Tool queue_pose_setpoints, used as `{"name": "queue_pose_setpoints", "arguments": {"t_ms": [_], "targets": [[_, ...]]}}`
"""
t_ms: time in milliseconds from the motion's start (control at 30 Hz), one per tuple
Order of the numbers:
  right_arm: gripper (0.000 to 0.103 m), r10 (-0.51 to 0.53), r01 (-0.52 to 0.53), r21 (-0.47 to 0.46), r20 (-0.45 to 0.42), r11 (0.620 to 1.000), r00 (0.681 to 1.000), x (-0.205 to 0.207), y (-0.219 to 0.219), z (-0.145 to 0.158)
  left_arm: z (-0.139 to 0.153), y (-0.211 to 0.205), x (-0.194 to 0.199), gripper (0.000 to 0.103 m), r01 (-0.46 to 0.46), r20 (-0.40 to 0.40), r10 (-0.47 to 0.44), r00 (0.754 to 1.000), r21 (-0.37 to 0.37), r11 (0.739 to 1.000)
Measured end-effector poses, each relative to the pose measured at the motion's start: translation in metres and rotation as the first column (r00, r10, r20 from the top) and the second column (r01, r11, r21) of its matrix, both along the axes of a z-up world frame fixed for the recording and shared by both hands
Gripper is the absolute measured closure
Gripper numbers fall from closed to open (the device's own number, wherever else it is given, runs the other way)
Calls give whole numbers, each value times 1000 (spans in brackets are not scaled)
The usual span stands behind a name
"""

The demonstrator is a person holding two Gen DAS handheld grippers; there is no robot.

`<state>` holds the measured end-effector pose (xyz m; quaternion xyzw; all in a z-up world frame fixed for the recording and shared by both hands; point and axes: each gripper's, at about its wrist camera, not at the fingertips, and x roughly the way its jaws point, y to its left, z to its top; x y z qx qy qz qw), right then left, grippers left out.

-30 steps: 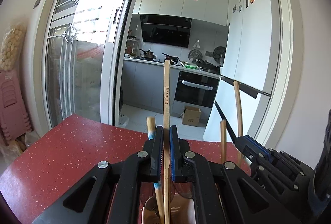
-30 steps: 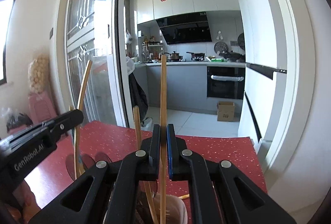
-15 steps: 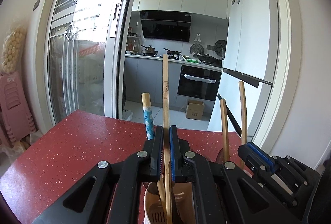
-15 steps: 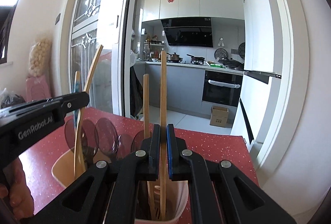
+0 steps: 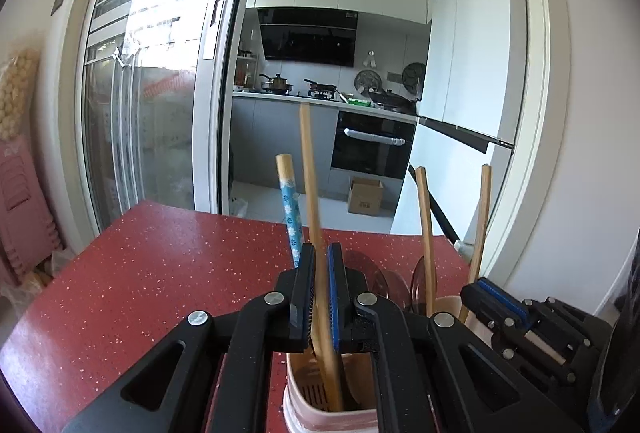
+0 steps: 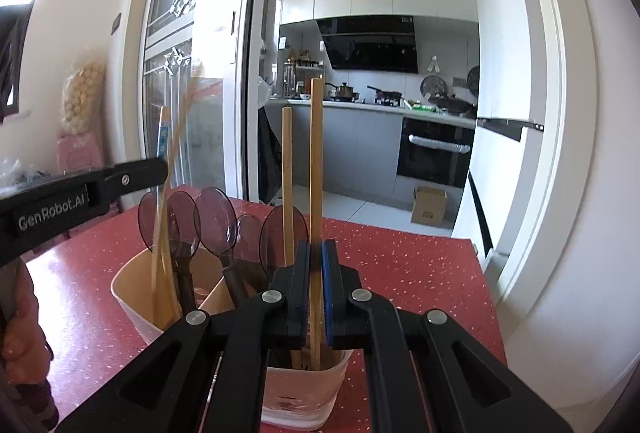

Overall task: Organize utensils
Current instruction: 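Lower both chopsticks into the holder and open both tools, then withdraw both open tools up and away from the holder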

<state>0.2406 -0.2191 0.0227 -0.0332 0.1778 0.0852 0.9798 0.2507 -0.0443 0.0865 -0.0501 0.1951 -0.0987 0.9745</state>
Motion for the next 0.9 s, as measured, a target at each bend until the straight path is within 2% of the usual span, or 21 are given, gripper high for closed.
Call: {"name": "queue_pose_setpoints", "arguments": {"t_ms": [133,200,267,300,333,467,567,600,700,800,900], "targets": [[96,17,-17,12,-29,1000,999,5,-3,2,-3,-4,0,68,13,-20,-12,1000,38,999],[94,45,-43,24,-70,999,997,11,-5,3,-4,-2,-1,68,11,-28,-10,1000,31,999],[79,70,-63,59,-116,996,991,15,-10,6,-4,0,-3,68,9,-29,-8,1000,28,1000],[63,74,-64,82,-126,995,989,15,-15,7,-3,1,-5,68,5,-27,-4,1000,32,999],[55,80,-66,105,-130,992,988,15,-19,10,-3,2,-6,68,1,-28,0,1000,33,999],[55,83,-44,229,-162,972,983,16,-47,29,-2,12,-13,68,-11,-48,12,999,19,1000],[55,60,42,368,-264,929,963,37,-79,35,-8,19,-18,67,-33,-86,35,996,25,999],[55,48,93,407,-325,909,945,47,-90,33,-10,21,-20,67,-37,-98,40,994,26,999],[55,73,239,488,-538,840,840,86,-115,5,-20,27,-26,67,-47,-129,50,990,31,998],[55,76,349,474,-673,808,736,116,-127,-25,-30,32,-29,67,-47,-163,52,985,35,998],[58,97,434,461,-763,774,639,140,-131,-54,-42,40,-31,67,-54,-209,59,976,31,998]]}}
